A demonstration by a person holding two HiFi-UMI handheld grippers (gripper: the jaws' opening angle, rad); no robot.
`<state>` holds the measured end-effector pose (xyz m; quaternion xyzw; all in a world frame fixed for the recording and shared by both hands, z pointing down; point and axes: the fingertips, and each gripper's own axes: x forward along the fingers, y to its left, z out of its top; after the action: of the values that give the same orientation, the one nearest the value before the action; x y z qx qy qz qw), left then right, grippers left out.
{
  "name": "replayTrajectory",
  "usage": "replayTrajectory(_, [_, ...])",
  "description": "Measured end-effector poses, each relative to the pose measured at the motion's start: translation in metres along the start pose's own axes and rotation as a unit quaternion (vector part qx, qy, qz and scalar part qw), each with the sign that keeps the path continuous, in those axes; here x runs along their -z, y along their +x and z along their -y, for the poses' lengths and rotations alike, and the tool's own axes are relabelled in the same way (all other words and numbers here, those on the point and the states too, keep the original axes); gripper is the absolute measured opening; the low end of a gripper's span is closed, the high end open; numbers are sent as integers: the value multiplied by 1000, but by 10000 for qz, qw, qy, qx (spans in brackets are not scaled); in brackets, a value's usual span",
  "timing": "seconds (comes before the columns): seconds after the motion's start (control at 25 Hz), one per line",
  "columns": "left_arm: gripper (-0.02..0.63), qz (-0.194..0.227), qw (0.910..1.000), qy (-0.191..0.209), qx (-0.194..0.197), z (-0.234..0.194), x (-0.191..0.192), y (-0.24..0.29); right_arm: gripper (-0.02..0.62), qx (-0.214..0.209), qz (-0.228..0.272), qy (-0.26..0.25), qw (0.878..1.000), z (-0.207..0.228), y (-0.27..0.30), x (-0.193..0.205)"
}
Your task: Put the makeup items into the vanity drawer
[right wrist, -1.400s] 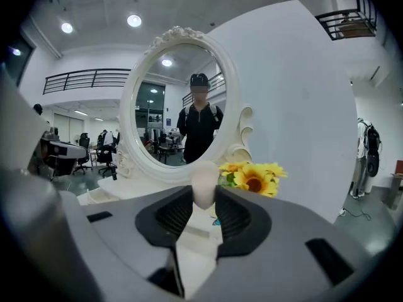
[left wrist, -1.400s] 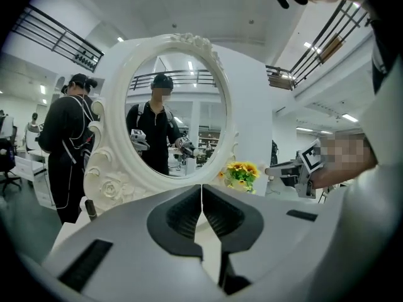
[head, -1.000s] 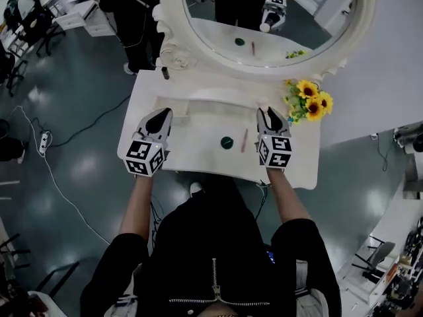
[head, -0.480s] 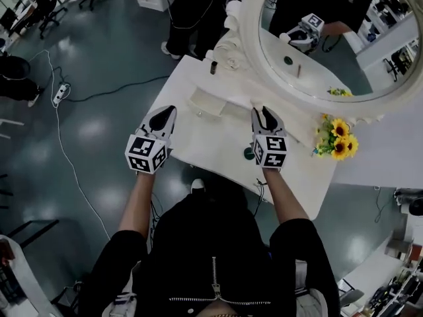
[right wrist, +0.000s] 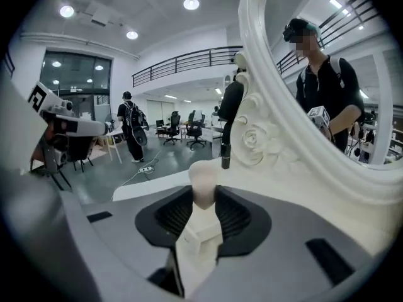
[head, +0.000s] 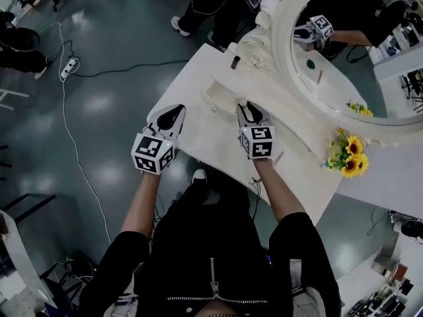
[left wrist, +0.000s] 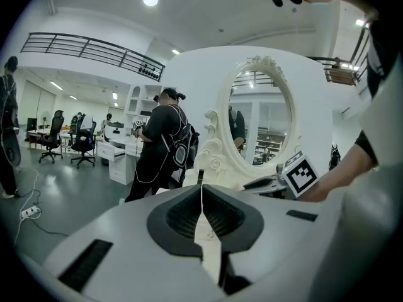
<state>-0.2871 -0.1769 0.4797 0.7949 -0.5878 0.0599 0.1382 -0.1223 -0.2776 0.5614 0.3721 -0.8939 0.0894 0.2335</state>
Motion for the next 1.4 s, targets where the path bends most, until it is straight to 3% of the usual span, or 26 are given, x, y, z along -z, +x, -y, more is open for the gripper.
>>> replayTrajectory(0.36, [23,-201,9992,-247,-222,-13,28,-12,124,-305,-798,35,9963,-15,55,41])
replayTrajectory(0.52, [23,-256,9986,-331,-334,-19,37,-17,133,-379,-1018,282,9937,-12,69,53])
replayTrajectory(1.12, [23,-326,9986,-304,-298,-13,39,-18,160,-458,-1053,486,9922,-11,66,52])
replayTrajectory(1.4, [23,-306,9991,-196,-195,-6,31,-14,74,-498,-582,512,9957,-8,49,28])
